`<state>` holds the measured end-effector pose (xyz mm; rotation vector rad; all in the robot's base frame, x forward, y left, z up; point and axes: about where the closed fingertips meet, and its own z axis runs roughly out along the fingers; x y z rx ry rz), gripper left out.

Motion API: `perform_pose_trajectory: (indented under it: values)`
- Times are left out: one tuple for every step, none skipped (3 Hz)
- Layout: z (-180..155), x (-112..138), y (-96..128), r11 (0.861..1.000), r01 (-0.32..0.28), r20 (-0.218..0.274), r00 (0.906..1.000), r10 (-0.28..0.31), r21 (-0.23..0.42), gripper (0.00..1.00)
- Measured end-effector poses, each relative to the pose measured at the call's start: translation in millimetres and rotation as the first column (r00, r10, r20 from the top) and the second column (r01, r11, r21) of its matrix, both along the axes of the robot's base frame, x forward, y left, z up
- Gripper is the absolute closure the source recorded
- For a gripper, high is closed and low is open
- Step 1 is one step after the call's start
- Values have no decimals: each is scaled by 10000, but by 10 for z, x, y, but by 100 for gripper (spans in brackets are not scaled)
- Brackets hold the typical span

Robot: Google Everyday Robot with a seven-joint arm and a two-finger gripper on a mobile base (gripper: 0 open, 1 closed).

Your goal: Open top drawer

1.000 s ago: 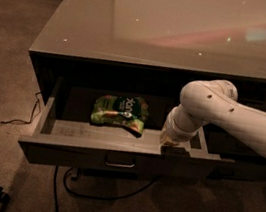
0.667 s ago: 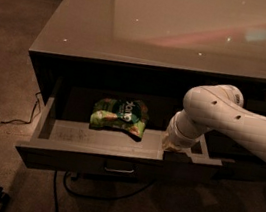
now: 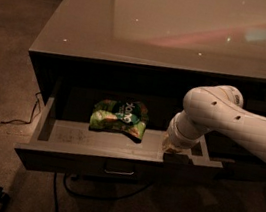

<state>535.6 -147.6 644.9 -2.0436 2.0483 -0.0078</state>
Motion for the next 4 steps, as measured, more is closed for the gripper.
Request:
perform_pose_trajectory:
  values:
    - [0,0,0,10000,0,0,10000,0,0,36]
    - [0,0,0,10000,0,-1,10000,0,0,12]
    - [0,0,0,10000,0,-1,10000,0,0,0]
    - [-1,0,0,10000,-1,-1,10000,1,0,0]
